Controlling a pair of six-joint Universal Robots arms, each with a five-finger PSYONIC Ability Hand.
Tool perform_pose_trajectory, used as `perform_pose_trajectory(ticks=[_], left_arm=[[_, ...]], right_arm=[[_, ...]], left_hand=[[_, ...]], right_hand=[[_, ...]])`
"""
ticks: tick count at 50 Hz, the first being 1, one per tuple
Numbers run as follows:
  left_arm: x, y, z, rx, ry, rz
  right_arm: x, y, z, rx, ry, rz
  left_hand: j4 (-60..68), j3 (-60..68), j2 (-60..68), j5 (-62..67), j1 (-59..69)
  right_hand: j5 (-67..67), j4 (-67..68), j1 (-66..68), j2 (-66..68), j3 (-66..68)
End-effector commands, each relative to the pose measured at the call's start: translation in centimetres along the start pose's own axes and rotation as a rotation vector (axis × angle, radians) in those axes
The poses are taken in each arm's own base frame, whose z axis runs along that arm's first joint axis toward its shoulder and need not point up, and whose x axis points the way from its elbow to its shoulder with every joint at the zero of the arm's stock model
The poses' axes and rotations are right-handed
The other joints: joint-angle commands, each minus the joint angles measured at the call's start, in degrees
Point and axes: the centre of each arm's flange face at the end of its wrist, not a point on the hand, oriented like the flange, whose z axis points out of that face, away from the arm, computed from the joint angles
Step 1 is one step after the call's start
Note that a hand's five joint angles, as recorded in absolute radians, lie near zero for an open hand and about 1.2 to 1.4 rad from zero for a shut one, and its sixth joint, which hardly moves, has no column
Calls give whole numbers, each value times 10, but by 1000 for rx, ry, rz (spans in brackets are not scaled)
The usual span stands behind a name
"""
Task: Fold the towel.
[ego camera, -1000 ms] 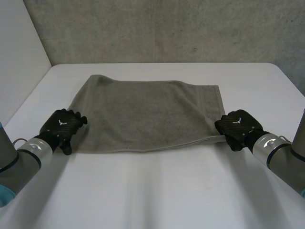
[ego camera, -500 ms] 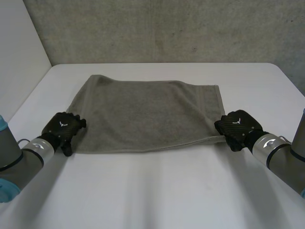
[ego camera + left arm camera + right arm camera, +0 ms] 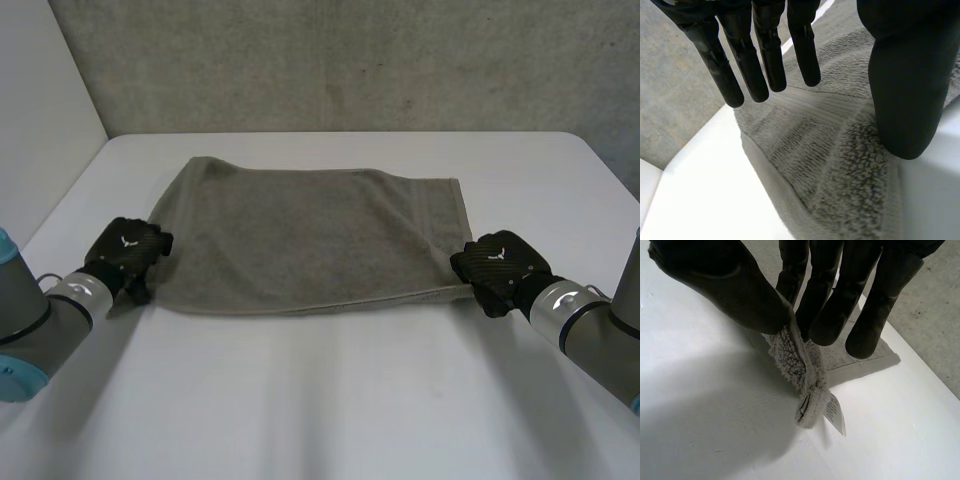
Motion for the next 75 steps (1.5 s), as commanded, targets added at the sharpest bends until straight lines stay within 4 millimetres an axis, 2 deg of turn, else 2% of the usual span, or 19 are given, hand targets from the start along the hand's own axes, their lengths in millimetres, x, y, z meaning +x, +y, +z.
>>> perform_pose_trajectory(ticks=[1, 8, 16, 19, 20, 21, 22, 23, 33, 40, 45, 46, 47, 48, 52, 75], left_arm=[[-2, -1, 5, 21, -12, 6], [-1, 1, 7, 17, -7, -1], [4, 5, 7, 8, 8, -6], [5, 4, 7, 9, 12, -6], [5, 4, 7, 11, 15, -6], [5, 4, 7, 11, 15, -6], [6, 4, 7, 12, 16, -9], [5, 3, 6, 14, 15, -13], [-6, -5, 10, 46, -13, -117], [-3, -1, 10, 40, -3, -155], [4, 2, 8, 27, 13, -157], [5, 3, 8, 22, 16, -159], [5, 3, 8, 22, 16, -159], [7, 5, 7, 17, 18, -162], [10, 6, 5, 9, 27, -165], [5, 0, 4, 30, 18, -175]], right_arm=[[0, 0, 0, -1, 0, 1], [0, 0, 0, 0, -1, 1], [0, 2, 2, -5, -2, 1], [0, 2, 2, -6, -3, 0], [0, 2, 2, -6, -3, 0], [-1, 3, 2, -8, -5, 0], [-1, 3, 2, -8, -5, 0], [-1, 3, 2, -8, -5, 0], [-1, 3, 2, -8, -5, -3], [-1, 3, 2, -8, -5, -5], [-1, 3, 2, -8, -5, -5], [-1, 3, 2, -8, -5, -5], [-1, 3, 2, -8, -5, -5], [-1, 3, 2, -8, -5, -5], [-1, 3, 2, -8, -5, -5], [-4, 5, 3, -15, -13, -6]], left_hand=[[65, 64, 64, 154, 63], [98, 98, 97, 187, 97], [208, 207, 207, 297, 206], [282, 281, 281, 371, 280], [360, 359, 359, 449, 359], [361, 360, 360, 450, 360], [450, 450, 449, 540, 449], [451, 451, 450, 541, 450], [451, 451, 450, 541, 450], [451, 451, 450, 541, 450], [325, 325, 324, 415, 324], [227, 226, 226, 316, 226], [226, 225, 225, 315, 225], [166, 165, 165, 255, 165], [112, 111, 111, 201, 111], [103, 103, 102, 193, 102]], right_hand=[[14, 33, 38, 38, 30], [14, 33, 38, 38, 30], [14, 33, 38, 38, 30], [14, 33, 38, 38, 30], [14, 33, 38, 38, 30], [14, 33, 38, 38, 30], [14, 33, 38, 38, 30], [14, 33, 38, 38, 30], [14, 33, 38, 38, 30], [14, 33, 38, 38, 30], [14, 33, 38, 38, 30], [14, 33, 38, 38, 30], [14, 33, 38, 38, 30], [14, 33, 38, 38, 30], [14, 33, 38, 38, 30], [14, 33, 38, 38, 30]])
